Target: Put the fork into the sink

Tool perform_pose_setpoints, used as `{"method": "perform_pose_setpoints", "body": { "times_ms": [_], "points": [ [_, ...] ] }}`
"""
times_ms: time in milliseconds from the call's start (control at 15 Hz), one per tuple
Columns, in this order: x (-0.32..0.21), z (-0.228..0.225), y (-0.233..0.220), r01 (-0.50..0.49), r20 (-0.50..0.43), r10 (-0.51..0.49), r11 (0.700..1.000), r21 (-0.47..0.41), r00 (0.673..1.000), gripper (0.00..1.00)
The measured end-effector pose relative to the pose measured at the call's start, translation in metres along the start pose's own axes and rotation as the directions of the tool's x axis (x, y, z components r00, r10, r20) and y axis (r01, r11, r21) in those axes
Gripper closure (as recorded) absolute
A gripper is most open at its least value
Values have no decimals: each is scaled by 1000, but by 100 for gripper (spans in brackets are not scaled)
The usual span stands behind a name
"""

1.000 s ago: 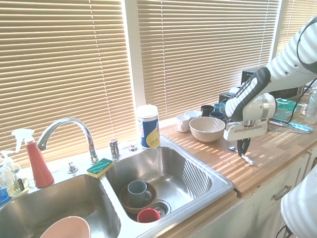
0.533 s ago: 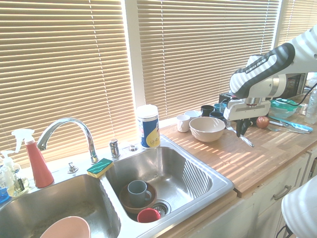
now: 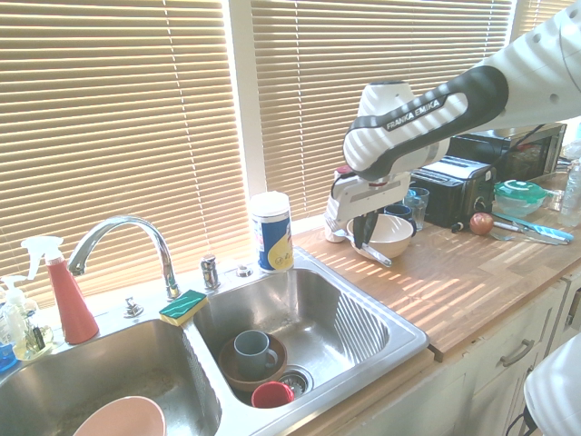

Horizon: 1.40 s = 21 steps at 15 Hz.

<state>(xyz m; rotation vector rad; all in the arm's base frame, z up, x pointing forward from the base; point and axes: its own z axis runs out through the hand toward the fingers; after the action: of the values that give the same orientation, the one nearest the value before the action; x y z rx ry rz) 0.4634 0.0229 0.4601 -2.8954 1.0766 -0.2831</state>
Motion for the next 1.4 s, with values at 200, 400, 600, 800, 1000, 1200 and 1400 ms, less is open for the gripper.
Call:
{"method": "perform_pose_setpoints", "body": {
  "times_ms": [200, 400, 600, 800, 1000, 1200, 1400],
  "points": [
    [-15, 42, -48, 70, 22, -70, 998, 4, 997, 100],
    [-27, 87, -75, 96, 67, -96, 995, 6, 993, 100],
    [-34, 137, -88, 63, 85, -63, 998, 4, 994, 100],
    [-31, 191, -98, 26, 90, -25, 1000, -6, 996, 100],
    [-28, 245, -105, -12, 102, 16, 999, -37, 995, 100],
    [-38, 279, -116, -27, 106, 33, 998, -60, 994, 100],
    [-44, 291, -119, -33, 105, 41, 997, -73, 994, 0]
  ]
}}
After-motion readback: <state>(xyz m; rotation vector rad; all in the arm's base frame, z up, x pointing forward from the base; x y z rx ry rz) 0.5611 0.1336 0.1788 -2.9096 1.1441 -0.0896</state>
